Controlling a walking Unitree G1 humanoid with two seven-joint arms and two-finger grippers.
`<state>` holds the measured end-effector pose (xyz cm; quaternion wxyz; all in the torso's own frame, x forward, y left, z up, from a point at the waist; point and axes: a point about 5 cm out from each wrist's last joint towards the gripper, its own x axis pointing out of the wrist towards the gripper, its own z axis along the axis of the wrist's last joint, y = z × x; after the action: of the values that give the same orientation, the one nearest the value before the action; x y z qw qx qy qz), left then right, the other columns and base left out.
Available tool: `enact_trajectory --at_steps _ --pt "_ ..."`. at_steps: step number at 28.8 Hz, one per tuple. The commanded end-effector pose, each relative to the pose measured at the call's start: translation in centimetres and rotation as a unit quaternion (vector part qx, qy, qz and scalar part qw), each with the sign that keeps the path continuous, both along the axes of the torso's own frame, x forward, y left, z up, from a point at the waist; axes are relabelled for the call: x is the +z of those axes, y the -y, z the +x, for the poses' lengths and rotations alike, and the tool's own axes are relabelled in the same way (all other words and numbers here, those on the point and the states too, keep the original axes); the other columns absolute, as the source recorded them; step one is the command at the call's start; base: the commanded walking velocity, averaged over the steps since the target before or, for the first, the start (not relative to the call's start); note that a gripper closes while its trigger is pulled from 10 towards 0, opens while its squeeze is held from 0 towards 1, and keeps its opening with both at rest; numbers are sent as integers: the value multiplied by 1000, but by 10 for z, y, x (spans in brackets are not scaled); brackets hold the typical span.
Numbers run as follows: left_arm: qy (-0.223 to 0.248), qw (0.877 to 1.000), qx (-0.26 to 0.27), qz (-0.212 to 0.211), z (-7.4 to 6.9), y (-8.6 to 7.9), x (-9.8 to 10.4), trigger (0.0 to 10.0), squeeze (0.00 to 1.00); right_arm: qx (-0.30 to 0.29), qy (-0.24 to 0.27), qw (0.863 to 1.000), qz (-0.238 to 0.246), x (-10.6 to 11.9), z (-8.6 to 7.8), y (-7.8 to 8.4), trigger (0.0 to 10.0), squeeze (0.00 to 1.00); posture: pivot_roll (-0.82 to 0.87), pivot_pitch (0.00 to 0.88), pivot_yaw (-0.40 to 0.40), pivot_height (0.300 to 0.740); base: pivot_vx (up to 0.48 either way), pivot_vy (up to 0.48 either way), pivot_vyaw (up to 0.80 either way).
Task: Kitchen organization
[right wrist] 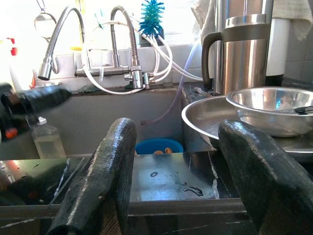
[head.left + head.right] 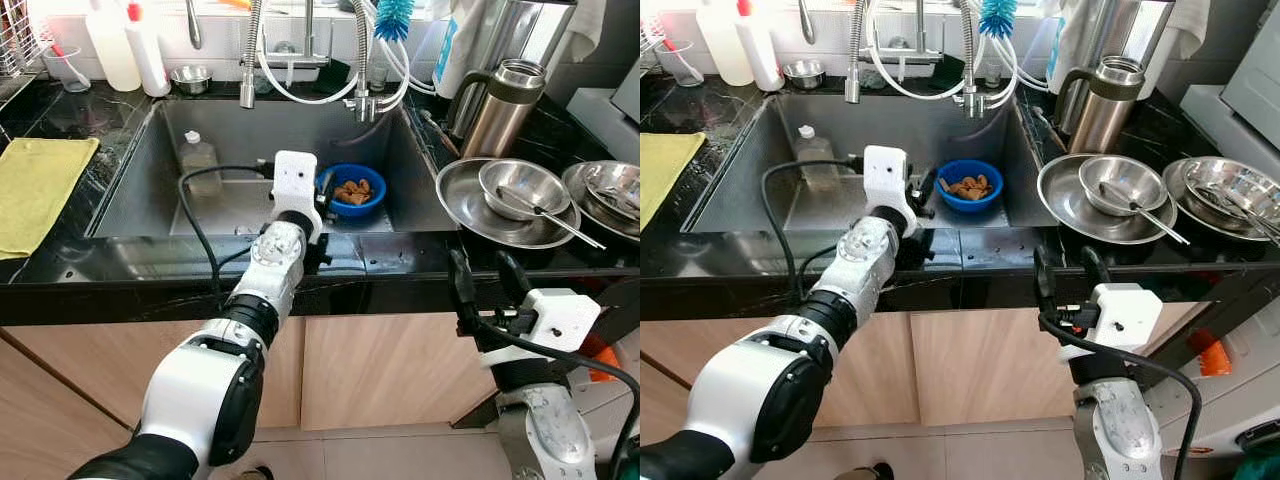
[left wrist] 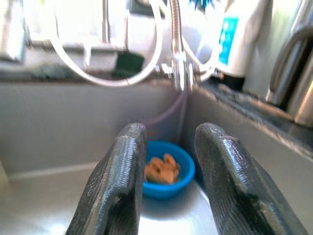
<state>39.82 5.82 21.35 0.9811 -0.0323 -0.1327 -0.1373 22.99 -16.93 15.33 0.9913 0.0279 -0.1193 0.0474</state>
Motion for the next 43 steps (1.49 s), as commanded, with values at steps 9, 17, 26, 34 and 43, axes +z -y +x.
enact_trajectory --at_steps 9,17,26,34,43 --pt "123 990 32 62 -1 -54 33 10000 0 -20 5 1000 -11 4 6 5 10000 0 49 77 -9 740 0 0 0" --pt "137 984 67 91 -15 -99 24 10000 0 -34 11 999 -12 4 5 7 10000 0 52 48 -3 740 0 0 0" --pt "146 981 87 97 -42 -113 21 10000 0 -54 17 998 -18 7 -1 14 10000 0 39 16 4 740 0 0 0" --pt "105 981 103 127 -69 -115 -12 10000 0 -65 15 998 -16 5 -3 13 10000 0 42 2 7 740 0 0 0" --pt "83 983 86 138 -74 -102 -38 10000 0 -80 15 997 -15 4 -3 16 10000 0 33 23 9 740 0 0 0"
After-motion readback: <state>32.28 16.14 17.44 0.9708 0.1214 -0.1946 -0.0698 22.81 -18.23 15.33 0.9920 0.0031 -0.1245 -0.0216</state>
